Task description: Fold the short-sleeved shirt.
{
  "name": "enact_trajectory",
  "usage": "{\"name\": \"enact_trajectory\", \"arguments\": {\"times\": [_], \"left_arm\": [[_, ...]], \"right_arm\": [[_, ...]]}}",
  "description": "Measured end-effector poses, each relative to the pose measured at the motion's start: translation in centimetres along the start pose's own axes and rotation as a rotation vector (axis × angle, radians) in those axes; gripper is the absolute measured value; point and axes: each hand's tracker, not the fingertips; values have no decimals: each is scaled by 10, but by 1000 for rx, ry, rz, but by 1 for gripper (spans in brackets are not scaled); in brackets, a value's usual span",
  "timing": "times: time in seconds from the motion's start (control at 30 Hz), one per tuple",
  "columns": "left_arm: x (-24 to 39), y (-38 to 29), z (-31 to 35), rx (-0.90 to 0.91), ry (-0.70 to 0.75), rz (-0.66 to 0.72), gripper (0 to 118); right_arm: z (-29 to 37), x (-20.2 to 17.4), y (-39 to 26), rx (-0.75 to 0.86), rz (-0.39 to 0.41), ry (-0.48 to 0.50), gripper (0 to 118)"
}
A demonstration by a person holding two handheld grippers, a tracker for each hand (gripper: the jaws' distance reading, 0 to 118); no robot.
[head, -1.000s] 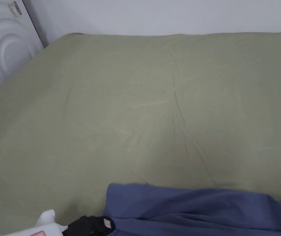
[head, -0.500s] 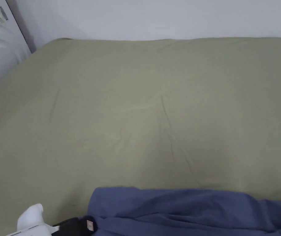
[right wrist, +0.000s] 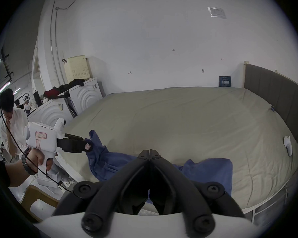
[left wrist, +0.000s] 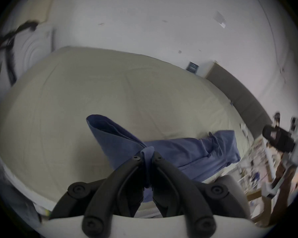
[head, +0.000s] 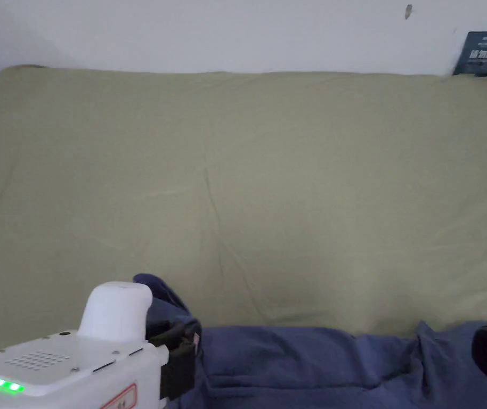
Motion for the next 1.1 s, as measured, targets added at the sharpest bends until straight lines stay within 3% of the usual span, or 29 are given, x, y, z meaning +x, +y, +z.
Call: {"name": "enact_trajectory", "arguments": {"times": [0.27,0.7,0.83,0.9,0.93,1.1], "left_arm": [[69,-10,-30,-71,-127,-150,6],[129,-26,-100,-154,-201,-169,9],[129,-38,-111,-231,-223,-99,38],[123,-44,-109,-223,-242,-42,105],[117,-45,-102,-193,-251,-17,117],[73,-34,-58,3,-333,107,113]], "right_arm": [[24,24,-3,27,-28,-54,0],[30,34,-7,21,-62,-81,0],[28,32,-4,11,-43,-93,1],[31,34,-7,11,-35,-93,1],[31,34,-6,14,-37,-90,1],[26,32,-7,26,-53,-57,1]]}}
